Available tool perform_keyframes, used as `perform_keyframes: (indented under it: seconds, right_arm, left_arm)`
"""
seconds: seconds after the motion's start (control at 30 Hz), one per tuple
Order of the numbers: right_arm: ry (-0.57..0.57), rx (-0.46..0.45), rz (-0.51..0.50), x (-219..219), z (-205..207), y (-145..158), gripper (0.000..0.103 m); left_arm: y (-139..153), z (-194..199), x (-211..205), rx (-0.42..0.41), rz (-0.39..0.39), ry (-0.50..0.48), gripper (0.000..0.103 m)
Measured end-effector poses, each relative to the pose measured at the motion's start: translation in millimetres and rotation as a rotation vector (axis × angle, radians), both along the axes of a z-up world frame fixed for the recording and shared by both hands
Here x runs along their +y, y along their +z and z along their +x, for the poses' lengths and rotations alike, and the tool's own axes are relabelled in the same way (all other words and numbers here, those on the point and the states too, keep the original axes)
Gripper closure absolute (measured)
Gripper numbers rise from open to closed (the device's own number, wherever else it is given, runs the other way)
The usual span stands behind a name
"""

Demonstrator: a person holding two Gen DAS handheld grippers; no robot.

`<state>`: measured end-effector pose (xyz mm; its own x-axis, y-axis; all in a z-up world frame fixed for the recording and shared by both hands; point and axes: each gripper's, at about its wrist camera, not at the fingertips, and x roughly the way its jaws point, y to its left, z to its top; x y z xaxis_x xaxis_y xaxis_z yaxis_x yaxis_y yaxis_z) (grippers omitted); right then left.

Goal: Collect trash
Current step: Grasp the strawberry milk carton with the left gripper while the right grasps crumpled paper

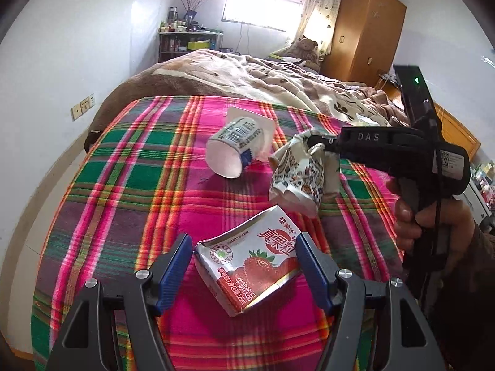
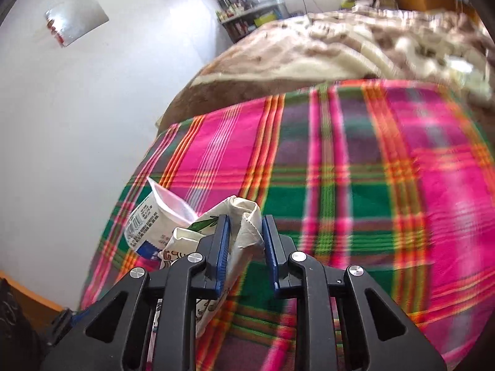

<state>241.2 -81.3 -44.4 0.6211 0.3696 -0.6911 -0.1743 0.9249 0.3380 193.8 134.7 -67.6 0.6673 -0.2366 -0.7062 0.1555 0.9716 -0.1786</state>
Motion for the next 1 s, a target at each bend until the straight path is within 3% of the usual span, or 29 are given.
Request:
perform_keyframes:
  seconds: [0.1,0.17,0.3,0.6,0.77,0.9,1.0]
  right_arm:
    - [0.0,-0.078,-0.07,-1.8,-13.4,10.9,0.081]
    - [0.008,-0.161,-0.173,1.9,-26.2,17.9,0.081]
    - [0.05,-0.221,-0.269,1.2,-38.1,21.1,0.081]
    - [-0.093,-0.216,-0.255,-37.5,-43.4,26.3,0.081]
    - [-0.11,-0.213,-0.24,-49.5,-50.3,27.7,0.081]
    - [-0.092,-0.202,-0.22,-55.3,-56.1,25.5,0.081]
    - [-0.09,-0.19,-0.208,-59.3,-60.6,24.0,0.081]
  left_arm:
    - [-1.2,-3.7,-9.0,0.004,-0.004,-0.024,0.034]
    - [-0.9,-6.3,-15.9,0.007,-0.002,-0.034,0.034]
    - [-0.8,-9.2,-27.0,0.015,-0.012,-0.064,0.034]
    - [0.4,-11.8,-43.4,0.009,0.015,-0.102,0.031]
    - [-2.3,-23.6,-55.9,0.025,-0.003,-0.141,0.031]
    - [-2.8,-35.6,-70.8,0.02,0.02,-0.185,0.031]
    - [2.2,-34.6,-71.2,-0.009,0.055,-0.156,0.031]
